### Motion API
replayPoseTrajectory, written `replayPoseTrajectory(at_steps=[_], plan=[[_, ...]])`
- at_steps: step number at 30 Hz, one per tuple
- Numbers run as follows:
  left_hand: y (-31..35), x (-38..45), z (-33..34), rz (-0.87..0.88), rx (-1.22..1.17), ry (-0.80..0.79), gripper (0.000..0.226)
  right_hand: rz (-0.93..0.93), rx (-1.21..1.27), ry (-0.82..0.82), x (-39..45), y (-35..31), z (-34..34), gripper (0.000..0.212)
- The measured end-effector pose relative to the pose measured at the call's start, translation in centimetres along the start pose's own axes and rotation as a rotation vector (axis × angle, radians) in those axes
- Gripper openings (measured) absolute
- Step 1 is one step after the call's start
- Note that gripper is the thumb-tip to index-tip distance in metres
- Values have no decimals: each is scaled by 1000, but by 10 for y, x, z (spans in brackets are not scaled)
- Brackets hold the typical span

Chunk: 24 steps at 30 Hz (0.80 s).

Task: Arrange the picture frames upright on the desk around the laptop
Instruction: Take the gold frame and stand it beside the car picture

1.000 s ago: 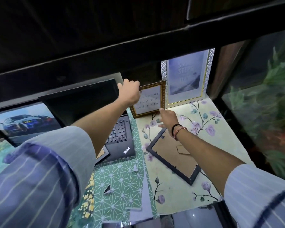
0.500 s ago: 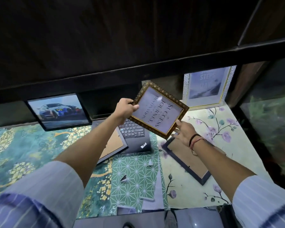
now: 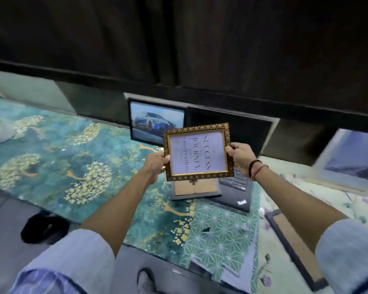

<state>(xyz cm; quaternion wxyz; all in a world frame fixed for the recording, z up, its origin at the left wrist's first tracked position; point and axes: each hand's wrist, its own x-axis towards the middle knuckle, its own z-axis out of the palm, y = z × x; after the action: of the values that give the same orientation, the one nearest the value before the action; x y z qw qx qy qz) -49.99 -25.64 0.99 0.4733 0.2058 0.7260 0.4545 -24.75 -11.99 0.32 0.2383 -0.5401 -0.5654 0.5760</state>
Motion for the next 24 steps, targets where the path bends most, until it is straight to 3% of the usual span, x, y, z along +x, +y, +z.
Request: replayPoseTrajectory(at_steps=[5,7,9,13,16,20,24], plan=[[-28,38,-99,-69,-312,180,13,-194,-320,-75,36,-84,120,25],[-39,64,-143,-110,-432,245,22,-262,-449,-83,54,-117,182,24],[-51,97,-185,-158,-508,257,10,-310,-571,-101,74,-149,245,20],[-58,163,-248,-227,-646,193,15,-399,-787,-101,115,-205,348,20],[-53,214,-286,-263,-754,209,33,-454,-904,-99,147,-241,416,19],[-43,274,-310,-322,-826,187,9,-464,-1021,-97,187,-270,473,15],[-36,314,-316,-389,-877,101,24,-481,-1096,-58,220,-282,499,19]])
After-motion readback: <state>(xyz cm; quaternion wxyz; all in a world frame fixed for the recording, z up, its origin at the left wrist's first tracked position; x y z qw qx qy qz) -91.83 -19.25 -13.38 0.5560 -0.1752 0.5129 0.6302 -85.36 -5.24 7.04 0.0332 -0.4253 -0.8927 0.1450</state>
